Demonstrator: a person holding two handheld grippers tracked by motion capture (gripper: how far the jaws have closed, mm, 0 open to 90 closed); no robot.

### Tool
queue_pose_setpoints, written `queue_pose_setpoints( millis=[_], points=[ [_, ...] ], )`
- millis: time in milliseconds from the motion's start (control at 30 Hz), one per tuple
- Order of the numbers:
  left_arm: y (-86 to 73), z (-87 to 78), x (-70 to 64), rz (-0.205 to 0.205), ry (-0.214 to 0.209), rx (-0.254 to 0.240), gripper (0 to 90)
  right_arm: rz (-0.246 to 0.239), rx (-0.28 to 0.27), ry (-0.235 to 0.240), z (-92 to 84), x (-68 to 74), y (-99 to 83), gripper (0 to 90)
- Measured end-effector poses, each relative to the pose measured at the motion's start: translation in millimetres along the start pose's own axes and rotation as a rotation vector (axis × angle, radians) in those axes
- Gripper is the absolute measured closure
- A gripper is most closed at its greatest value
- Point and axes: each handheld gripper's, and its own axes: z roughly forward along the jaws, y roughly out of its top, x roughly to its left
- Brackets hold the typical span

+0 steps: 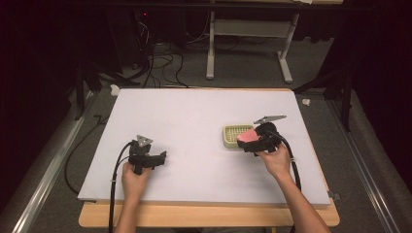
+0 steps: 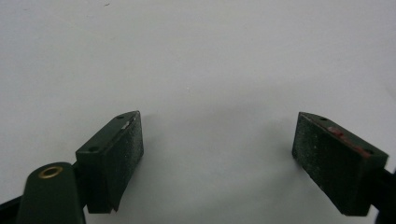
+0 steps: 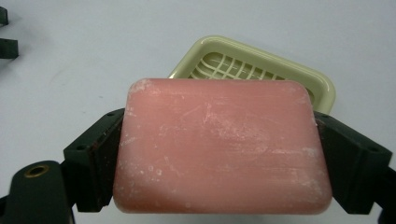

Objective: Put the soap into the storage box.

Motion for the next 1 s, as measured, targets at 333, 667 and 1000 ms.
queue_pose_setpoints(
  millis=[333,667,1000],
  points=[
    [0.0,0.0,0.0,0.0,0.0,0.0,17.0,0.011,0.013,-0.02,8.2,-0.5,11.7,13.6],
    [0.0,0.0,0.0,0.0,0.0,0.0,16.9,0.039,0.042,-0.037,21.1,-0.6,19.9,13.5],
    [0.0,0.0,0.1,0.0,0.0,0.0,16.9,0.059,0.06,-0.05,32.4,-0.6,26.1,13.5]
  ],
)
